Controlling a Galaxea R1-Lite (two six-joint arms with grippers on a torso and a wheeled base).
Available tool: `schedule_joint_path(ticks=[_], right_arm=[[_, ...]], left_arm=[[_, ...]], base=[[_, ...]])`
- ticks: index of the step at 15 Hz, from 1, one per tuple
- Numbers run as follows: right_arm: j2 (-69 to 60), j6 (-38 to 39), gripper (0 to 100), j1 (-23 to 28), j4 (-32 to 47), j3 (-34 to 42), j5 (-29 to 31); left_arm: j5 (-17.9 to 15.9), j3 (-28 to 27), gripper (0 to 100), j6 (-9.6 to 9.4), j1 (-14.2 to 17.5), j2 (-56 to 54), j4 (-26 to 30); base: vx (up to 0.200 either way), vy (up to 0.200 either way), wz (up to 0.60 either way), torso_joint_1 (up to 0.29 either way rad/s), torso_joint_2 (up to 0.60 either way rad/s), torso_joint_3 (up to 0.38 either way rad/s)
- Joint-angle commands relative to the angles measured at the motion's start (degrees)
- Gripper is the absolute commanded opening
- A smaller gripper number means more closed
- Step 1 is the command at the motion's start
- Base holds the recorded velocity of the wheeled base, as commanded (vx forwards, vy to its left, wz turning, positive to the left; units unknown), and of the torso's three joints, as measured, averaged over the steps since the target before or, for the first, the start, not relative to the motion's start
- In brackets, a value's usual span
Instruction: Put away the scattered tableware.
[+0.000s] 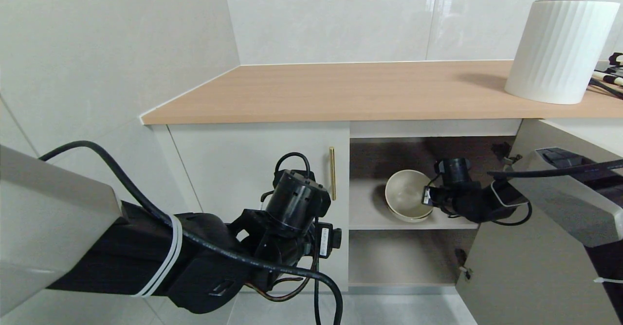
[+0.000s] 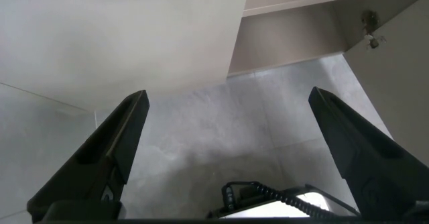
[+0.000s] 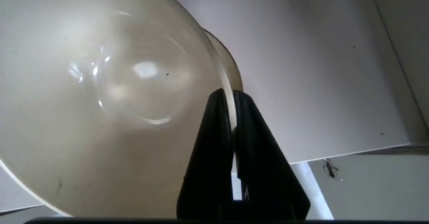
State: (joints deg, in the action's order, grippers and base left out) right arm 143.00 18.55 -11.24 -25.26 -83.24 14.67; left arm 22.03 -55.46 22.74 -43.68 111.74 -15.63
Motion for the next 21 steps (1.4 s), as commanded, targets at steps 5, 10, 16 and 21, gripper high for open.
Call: schedule_joint_path(ticks=[5,10,16,21], right_arm=[[0.1,0.0,100,-0.2,0.0,0.4,-0.1],[-8.7,2.2,100,-1.9,5.9,8.4,-0.9],[-34.9,6.4,100,-5.8,29.6,19.3,-14.0],[-50.8,6.6,100,-13.8,31.0,34.9,-14.2]], left_arm=[[0.0,-0.1,100,0.20,0.0,0.1,0.0],[0.1,0.0,100,1.79,2.3,-1.2,-4.5],[-5.1,12.7,100,-5.51,12.0,-13.5,-4.1],[-7.4,24.9,100,-5.51,13.2,-22.7,-4.0]], base=[[0.000,0.000,0.00,0.000,0.00,0.000],[0.000,0.000,0.00,0.000,0.00,0.000],[0.000,0.000,0.00,0.000,0.00,0.000],[0.000,0.000,0.00,0.000,0.00,0.000]])
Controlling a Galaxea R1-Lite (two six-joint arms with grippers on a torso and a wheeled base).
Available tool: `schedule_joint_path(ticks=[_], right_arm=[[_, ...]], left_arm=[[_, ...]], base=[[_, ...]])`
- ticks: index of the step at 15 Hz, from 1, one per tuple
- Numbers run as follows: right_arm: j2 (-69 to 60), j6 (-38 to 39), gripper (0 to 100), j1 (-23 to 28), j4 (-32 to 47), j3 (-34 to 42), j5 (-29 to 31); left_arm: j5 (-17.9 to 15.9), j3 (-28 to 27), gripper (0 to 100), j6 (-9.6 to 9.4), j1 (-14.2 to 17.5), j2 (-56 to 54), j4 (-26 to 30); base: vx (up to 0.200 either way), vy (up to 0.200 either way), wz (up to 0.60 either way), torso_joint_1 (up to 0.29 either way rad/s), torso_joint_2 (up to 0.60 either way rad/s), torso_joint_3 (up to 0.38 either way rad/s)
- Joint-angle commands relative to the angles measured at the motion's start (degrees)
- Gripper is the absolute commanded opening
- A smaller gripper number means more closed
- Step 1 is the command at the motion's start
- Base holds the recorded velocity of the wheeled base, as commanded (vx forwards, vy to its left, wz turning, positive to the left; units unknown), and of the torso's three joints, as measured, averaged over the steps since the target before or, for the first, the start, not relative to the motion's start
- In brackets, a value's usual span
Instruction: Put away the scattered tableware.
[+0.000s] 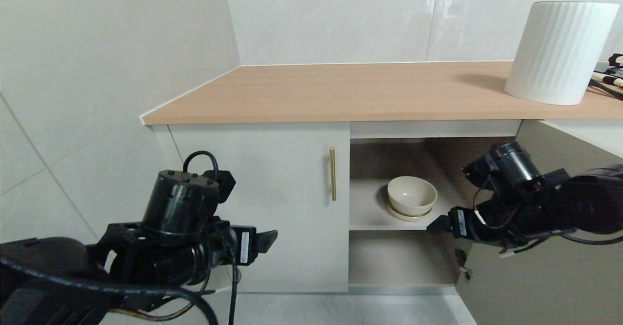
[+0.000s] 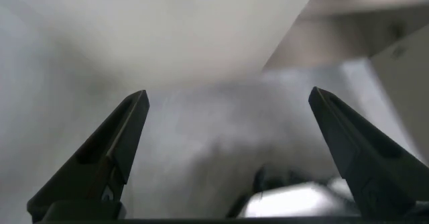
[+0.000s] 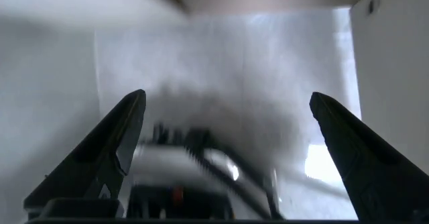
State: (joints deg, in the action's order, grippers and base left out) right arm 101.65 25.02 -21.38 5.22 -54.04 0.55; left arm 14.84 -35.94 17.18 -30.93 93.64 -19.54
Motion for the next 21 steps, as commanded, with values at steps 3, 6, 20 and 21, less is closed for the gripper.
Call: schedule_joint_path(ticks=[3,6,20,21], right_arm=[[-12.2,0.2,100,-5.7,0.5,10.1,0.2],[-15.2,-0.1,100,-5.9,0.5,11.3,0.0],[-13.0,-0.1,100,-6.0,0.5,11.9,-0.1],[-12.9,-0.1,100,-6.0,0.5,11.9,0.0]], left_arm=[[-0.2,11.4,100,1.02,0.5,-5.8,-0.6],[0.0,11.2,100,3.04,0.0,-5.9,-0.7],[0.1,11.3,100,3.04,-0.1,-5.7,-0.6],[0.1,11.3,100,3.13,-0.1,-5.7,-0.6]], base=[[0.000,0.000,0.00,0.000,0.00,0.000],[-0.133,0.000,0.00,0.002,0.00,0.002],[-0.186,0.000,0.00,0.003,0.00,0.003],[0.000,0.000,0.00,0.000,0.00,0.000]])
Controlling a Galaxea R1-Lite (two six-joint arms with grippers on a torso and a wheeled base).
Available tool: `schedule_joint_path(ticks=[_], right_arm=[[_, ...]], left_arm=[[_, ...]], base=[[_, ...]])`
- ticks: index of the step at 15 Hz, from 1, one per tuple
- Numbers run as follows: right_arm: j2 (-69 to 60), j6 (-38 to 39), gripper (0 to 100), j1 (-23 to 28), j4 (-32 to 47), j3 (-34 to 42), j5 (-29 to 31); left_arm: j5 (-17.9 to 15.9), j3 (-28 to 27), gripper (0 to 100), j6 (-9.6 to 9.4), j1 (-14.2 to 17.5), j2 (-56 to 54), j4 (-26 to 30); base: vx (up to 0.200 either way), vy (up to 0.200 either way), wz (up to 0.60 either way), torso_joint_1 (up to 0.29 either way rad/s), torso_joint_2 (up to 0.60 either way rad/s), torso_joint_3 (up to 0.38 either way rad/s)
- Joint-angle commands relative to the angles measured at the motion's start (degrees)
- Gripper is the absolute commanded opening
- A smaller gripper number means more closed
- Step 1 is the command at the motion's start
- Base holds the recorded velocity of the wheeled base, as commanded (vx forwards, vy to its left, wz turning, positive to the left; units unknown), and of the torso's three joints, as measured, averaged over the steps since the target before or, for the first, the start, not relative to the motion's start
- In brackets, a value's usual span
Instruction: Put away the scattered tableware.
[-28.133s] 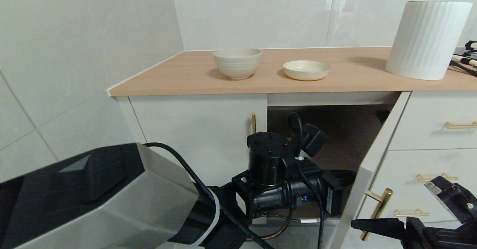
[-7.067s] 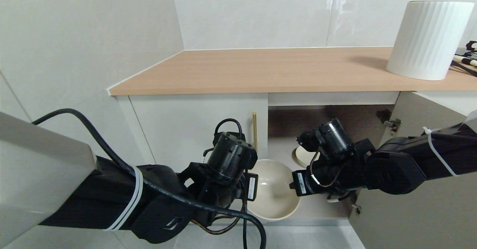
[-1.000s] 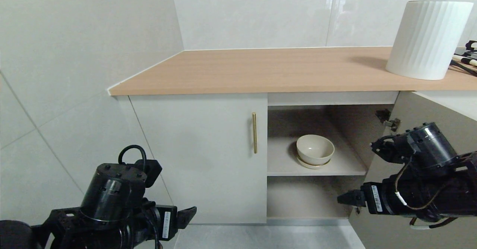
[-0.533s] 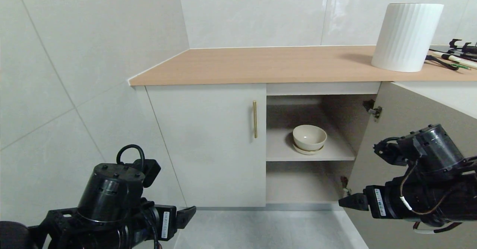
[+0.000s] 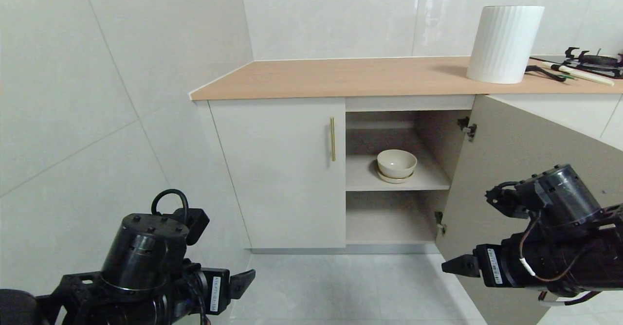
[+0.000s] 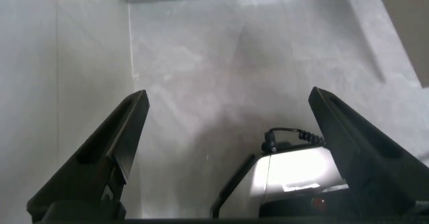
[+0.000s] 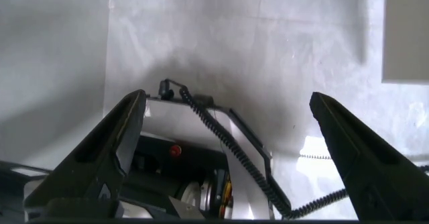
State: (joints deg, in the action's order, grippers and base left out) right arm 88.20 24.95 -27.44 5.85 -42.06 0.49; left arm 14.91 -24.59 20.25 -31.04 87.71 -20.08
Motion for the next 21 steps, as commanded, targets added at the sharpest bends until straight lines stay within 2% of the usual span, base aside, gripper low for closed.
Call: schedule_joint_path(ticks=[1,7,12,17,21], right_arm=[[0.6,0.0,100,0.0,-0.1,0.0,0.0],[1.6,0.2,100,0.2,-0.2,0.0,0.2],[-0.3,0.2,100,2.1,-0.1,2.5,0.2],[-7.3,0.4,100,2.6,-0.1,8.8,0.0],[-9.6,-0.3,100,10.7,-0.1,11.6,-0.4]], left_arm=[[0.1,0.1,100,-0.03,0.0,0.3,0.0],[0.0,0.4,100,-0.30,0.0,0.5,0.0],[0.7,0.4,100,-0.30,0.0,0.5,-0.1],[0.6,0.3,100,-0.30,-0.1,0.3,-0.1],[0.7,0.3,100,-0.30,-0.1,0.3,-0.1]], base=[[0.000,0.000,0.00,0.000,0.00,0.000],[0.000,0.000,0.00,0.000,0.00,0.000],[0.000,-0.200,0.00,0.006,0.00,0.001],[0.000,-0.200,0.00,0.002,0.00,0.003],[0.000,-0.200,0.00,0.000,0.00,0.005]])
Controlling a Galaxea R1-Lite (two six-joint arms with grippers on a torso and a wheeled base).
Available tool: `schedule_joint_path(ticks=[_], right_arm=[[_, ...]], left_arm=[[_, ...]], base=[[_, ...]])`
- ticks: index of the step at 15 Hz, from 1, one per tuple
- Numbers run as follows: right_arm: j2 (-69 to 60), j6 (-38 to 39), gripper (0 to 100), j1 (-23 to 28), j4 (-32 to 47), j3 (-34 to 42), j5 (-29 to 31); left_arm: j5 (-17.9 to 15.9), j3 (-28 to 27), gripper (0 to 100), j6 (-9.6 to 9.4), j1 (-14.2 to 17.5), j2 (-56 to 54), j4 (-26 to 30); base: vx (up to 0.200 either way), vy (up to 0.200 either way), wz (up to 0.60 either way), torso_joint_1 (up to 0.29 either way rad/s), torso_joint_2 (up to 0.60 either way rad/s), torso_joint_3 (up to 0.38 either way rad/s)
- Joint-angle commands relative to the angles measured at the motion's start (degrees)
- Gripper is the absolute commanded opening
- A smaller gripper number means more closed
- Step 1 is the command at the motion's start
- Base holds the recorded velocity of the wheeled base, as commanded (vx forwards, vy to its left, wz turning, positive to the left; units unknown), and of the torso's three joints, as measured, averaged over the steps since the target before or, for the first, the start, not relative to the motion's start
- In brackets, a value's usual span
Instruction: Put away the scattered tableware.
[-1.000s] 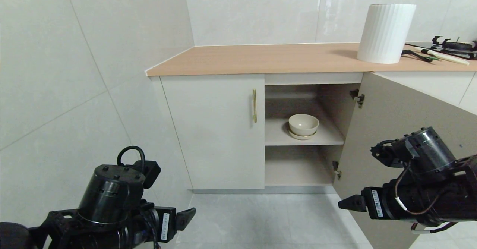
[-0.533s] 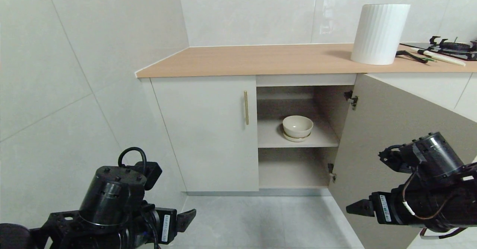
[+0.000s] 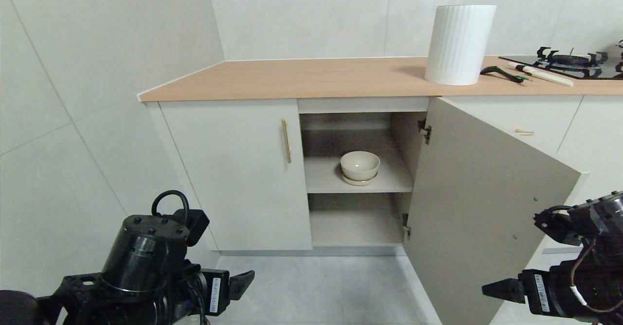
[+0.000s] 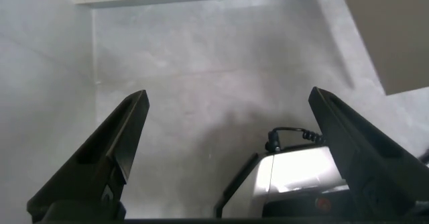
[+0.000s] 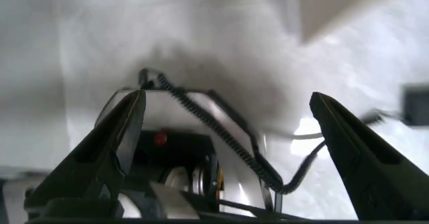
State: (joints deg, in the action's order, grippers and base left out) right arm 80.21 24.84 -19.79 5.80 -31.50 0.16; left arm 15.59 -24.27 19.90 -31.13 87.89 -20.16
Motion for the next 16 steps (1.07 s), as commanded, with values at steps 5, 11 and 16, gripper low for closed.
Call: schedule_joint_path(ticks=[5,11,16], right_arm=[[-8.4,-0.9,100,11.9,4.1,1.7,0.5],[-4.3,-10.3,100,35.0,-7.6,-3.0,-8.0],[7.3,-9.9,100,33.0,-11.4,-13.3,-8.5]], left_arm=[[0.0,-0.1,100,-0.12,0.0,-0.3,0.0],[0.0,-0.4,100,0.06,0.1,-0.6,-0.1],[0.0,-1.3,100,-0.30,0.3,-5.5,0.4]], base=[[0.000,-0.040,0.00,0.001,0.00,0.000],[0.000,0.000,0.00,0.000,0.00,0.000],[0.000,0.000,0.00,0.000,0.00,0.000]])
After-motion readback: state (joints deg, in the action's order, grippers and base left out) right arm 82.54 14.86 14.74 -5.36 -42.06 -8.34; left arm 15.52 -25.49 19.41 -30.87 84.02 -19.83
